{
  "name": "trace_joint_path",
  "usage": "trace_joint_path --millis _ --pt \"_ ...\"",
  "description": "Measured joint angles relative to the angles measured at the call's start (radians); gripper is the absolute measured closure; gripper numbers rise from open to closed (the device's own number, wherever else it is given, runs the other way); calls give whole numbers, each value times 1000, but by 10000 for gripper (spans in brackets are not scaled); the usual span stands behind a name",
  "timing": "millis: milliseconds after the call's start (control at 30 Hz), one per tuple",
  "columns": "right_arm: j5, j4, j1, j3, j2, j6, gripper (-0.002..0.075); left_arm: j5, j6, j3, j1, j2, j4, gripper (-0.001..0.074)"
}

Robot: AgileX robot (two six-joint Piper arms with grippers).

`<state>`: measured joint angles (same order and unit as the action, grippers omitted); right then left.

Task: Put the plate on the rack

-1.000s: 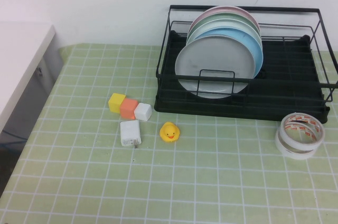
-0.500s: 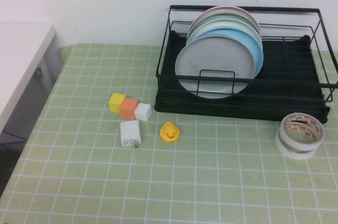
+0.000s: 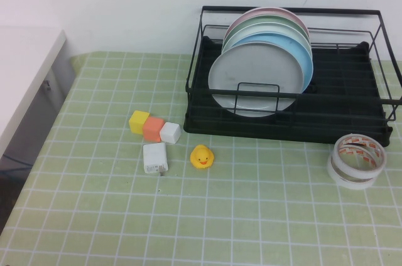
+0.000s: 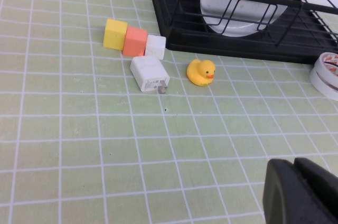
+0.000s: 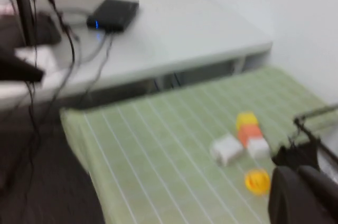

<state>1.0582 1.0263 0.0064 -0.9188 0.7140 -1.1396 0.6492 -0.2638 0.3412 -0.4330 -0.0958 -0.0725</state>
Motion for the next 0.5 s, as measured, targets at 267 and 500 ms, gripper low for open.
trace_joint_path --millis 267,500 --pt "-154 -399 0 13 -70 0 726 0 0 0 0 0 0 737" --pt "-441 -437 -2 147 -312 21 726 0 0 0 0 0 0 737"
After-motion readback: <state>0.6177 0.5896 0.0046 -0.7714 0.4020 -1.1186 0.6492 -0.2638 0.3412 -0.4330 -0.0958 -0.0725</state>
